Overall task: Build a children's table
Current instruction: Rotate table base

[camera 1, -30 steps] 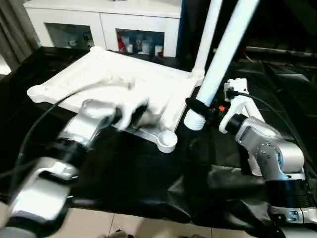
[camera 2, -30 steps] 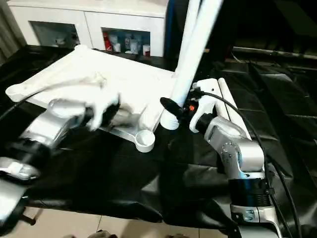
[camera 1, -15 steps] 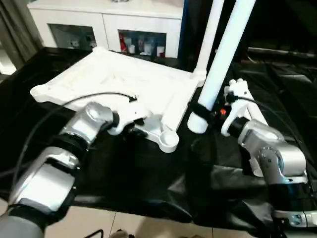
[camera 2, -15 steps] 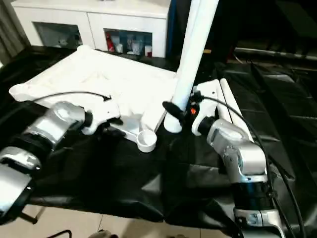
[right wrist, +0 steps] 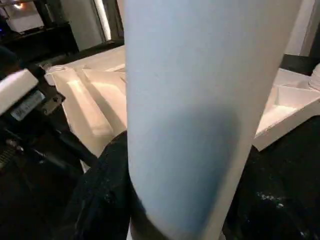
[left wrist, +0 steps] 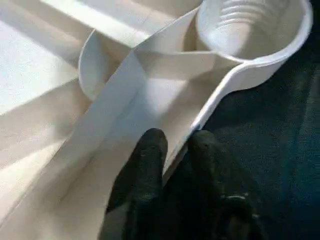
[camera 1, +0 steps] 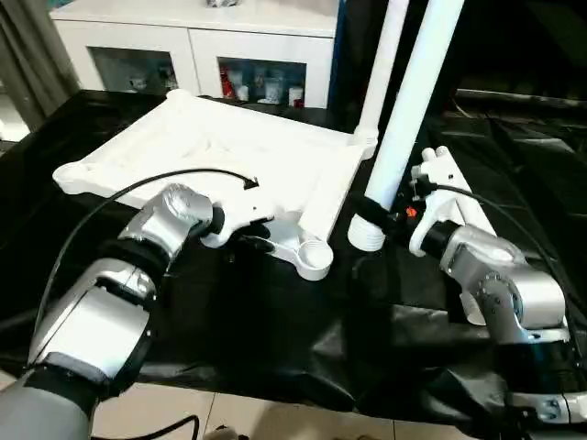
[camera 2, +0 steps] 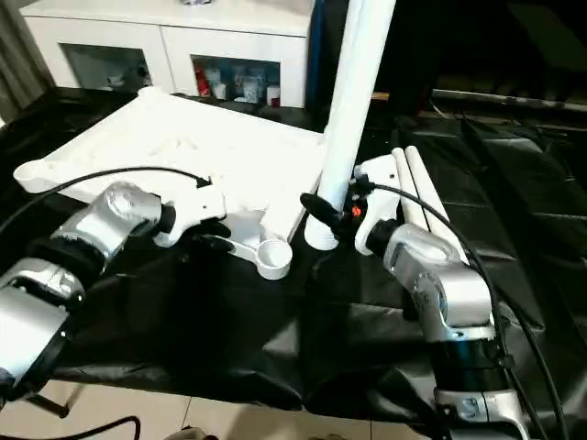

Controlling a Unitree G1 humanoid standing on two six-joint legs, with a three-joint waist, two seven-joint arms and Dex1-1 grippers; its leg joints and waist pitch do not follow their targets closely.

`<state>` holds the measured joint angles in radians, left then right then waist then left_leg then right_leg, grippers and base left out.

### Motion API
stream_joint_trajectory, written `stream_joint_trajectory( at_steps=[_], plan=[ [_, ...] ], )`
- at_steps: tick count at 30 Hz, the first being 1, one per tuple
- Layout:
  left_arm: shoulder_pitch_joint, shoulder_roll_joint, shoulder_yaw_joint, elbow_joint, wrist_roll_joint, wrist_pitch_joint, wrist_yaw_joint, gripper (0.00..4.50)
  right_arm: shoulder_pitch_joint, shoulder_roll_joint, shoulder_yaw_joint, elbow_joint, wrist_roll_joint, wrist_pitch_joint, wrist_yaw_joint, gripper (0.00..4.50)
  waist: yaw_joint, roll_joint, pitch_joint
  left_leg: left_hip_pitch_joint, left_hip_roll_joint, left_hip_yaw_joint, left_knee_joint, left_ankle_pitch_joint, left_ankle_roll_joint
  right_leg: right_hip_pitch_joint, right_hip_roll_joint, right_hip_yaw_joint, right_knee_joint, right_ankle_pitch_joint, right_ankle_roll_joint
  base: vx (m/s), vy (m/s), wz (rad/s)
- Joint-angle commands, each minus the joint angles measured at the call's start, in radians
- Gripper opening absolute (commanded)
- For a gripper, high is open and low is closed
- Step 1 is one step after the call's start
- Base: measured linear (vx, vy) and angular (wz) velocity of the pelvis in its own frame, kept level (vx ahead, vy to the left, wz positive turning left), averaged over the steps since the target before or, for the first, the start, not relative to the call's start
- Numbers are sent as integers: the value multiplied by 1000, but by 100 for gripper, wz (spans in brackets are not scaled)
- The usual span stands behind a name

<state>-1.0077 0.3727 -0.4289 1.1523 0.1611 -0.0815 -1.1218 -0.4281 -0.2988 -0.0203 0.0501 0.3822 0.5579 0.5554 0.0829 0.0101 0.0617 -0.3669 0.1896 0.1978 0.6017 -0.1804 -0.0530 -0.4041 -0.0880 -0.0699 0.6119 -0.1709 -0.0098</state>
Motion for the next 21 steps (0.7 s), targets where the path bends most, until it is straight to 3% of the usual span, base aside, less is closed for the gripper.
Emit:
stream_joint_trajectory(
  at_steps=[1, 3, 5, 9, 12, 14, 18, 20, 21],
  plan=[
    [26, -5, -23, 12, 21, 46, -82, 73, -1, -6, 8, -27, -7, -13, 9, 193, 0, 2, -80, 16, 32, -20, -67, -187, -5, 59, -61, 47, -67, -145, -244, 0, 0, 0],
    [28, -6, -25, 9, 19, 61, -106, 65, -1, -6, 9, -26, -7, -14, 9, 193, 1, 2, -79, 15, 33, -21, -68, -186, -4, 59, -62, 47, -68, -156, -245, 0, 0, 0],
    [40, -22, -9, -28, -10, 153, -173, 50, -1, -5, 8, -23, -10, -16, 11, 193, 2, 1, -79, 16, 35, -20, -69, -184, -4, 58, -64, 47, -66, -160, -251, 0, 0, 0],
    [75, -43, -6, -70, -12, 238, -155, 18, -3, -5, 9, -16, -11, -17, 11, 193, 4, -1, -75, 18, 36, -19, -69, -204, -3, 56, -65, 47, -71, -194, -253, 0, 0, 0],
    [97, -57, -6, -78, 14, 275, -60, 7, -7, -5, 9, -12, -10, -18, 9, 193, 3, -2, -71, 20, 34, -20, -71, -235, -4, 55, -64, 46, -81, -276, -227, 0, 0, 0],
    [105, -68, 8, -90, 15, 331, -3, 1, -9, -5, 9, -10, -9, -17, 9, 193, 1, 0, -60, 32, 32, -23, -74, -312, -14, 48, -64, 42, -101, -435, -182, 0, 0, 0],
    [119, -93, 71, -171, -26, 434, 64, 0, -11, -6, 7, -5, -11, -20, 10, 193, -8, -2, -57, 44, 28, -33, -77, -384, -26, 41, -65, 33, -123, -600, -111, 0, 0, 0],
    [134, -95, 91, -218, -36, 385, 91, 0, -11, -7, 6, -2, -11, -22, 11, 193, -8, 0, -59, 42, 29, -36, -78, -380, -22, 40, -66, 31, -127, -604, -99, 0, 0, 0],
    [148, -91, 101, -244, -44, 262, 97, 0, -12, -6, 6, -3, -11, -21, 10, 193, -10, -1, -58, 41, 29, -36, -80, -383, -21, 40, -64, 30, -128, -604, -96, 0, 0, 0]
  ],
)
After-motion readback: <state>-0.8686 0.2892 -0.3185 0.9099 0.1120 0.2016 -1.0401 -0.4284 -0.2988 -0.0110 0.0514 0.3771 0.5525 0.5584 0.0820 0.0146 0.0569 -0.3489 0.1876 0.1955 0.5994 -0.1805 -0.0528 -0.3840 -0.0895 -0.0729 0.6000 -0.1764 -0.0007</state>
